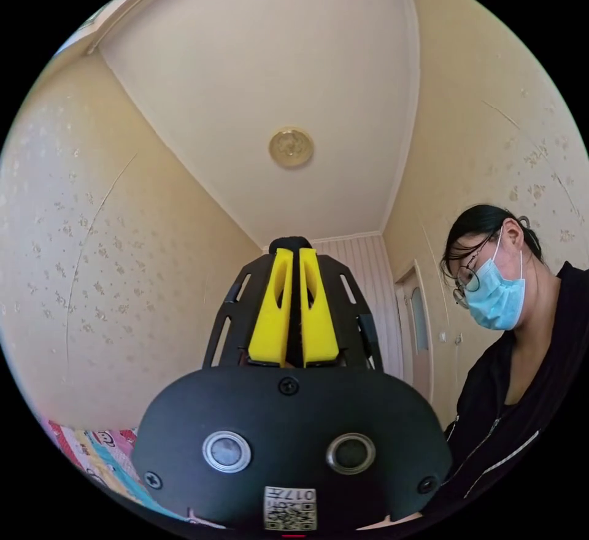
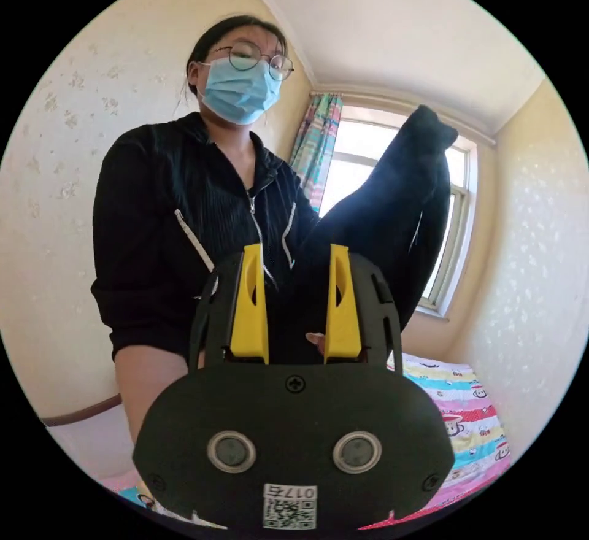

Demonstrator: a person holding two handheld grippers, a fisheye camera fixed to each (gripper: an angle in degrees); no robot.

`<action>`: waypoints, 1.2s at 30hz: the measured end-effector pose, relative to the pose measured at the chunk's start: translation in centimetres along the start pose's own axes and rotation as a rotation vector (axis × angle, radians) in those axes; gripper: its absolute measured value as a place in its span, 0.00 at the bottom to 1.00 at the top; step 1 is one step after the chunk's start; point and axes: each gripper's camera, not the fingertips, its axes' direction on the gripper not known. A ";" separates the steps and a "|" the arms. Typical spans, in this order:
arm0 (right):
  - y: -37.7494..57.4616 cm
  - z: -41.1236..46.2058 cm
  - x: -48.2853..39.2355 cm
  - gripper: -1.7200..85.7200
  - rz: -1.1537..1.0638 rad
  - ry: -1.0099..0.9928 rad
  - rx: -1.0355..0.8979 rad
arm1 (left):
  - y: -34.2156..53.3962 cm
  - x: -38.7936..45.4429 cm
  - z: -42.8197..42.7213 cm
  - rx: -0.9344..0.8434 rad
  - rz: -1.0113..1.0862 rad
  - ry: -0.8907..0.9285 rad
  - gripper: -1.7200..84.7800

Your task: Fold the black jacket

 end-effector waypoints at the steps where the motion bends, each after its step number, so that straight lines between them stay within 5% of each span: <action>1: 0.0 -0.3 0.2 0.17 0.026 -0.001 0.011 | -0.1 0.6 0.1 -0.009 0.021 -0.014 0.02; 8: 2.1 0.0 2.4 0.18 0.161 0.093 0.005 | -0.3 3.3 1.0 -0.047 0.097 -0.084 0.02; 14: 7.1 -3.2 5.0 0.19 0.413 0.184 0.290 | -0.2 4.1 -0.4 -0.017 0.094 -0.144 0.02; 27: 10.3 -1.2 8.3 0.14 0.686 0.179 0.187 | 2.8 4.0 -1.3 -0.007 -0.002 -0.170 0.02; 32: 10.9 -2.8 7.4 0.07 0.625 0.021 0.363 | 4.2 4.2 -1.5 -0.015 -0.009 -0.202 0.02; 36: 9.3 -5.5 4.7 0.05 0.601 0.223 0.368 | 5.5 4.1 -3.2 -0.073 -0.005 -0.200 0.02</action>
